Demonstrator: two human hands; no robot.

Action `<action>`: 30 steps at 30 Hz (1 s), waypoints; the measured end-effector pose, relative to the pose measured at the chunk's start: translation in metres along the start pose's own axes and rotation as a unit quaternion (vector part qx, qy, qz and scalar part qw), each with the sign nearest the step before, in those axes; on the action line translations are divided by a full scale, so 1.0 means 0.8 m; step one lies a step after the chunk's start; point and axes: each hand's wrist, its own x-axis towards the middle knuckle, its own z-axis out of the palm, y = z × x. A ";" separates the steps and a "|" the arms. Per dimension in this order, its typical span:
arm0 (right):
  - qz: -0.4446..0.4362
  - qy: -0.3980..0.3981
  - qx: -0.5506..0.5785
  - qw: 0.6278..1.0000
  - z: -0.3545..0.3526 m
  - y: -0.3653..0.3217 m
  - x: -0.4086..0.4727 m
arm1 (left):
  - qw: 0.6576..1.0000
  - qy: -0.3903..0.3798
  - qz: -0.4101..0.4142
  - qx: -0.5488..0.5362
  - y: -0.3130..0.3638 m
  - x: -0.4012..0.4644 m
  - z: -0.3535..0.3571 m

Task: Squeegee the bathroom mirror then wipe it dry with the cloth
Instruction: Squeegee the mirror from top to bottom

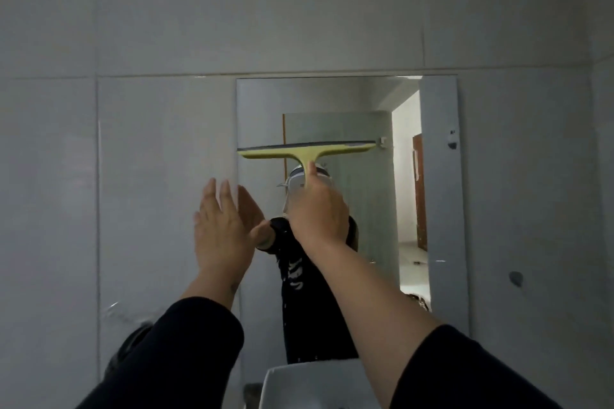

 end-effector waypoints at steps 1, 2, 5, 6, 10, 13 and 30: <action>-0.022 -0.018 -0.014 0.999 0.007 -0.005 -0.005 | 1.000 -0.001 -0.002 0.001 -0.005 -0.002 -0.004; -0.037 -0.036 -0.029 0.998 0.012 -0.009 -0.010 | 1.000 -0.001 -0.002 0.001 -0.008 -0.004 -0.008; -0.072 -0.070 -0.079 0.992 0.015 -0.007 -0.014 | 1.000 -0.006 -0.001 0.006 -0.015 -0.009 -0.015; -0.084 -0.076 -0.101 0.988 0.011 -0.004 -0.013 | 1.000 -0.008 0.000 0.006 -0.016 -0.010 -0.015; -0.141 -0.109 -0.225 0.958 -0.026 0.011 0.000 | 1.000 -0.028 0.001 0.006 -0.012 -0.015 -0.014; -0.155 -0.117 -0.289 0.937 -0.056 0.027 0.006 | 0.999 -0.038 0.008 -0.013 0.002 -0.018 -0.008; -0.010 -0.067 -0.289 0.955 -0.157 0.139 0.031 | 0.993 -0.109 0.005 -0.054 0.036 -0.034 0.026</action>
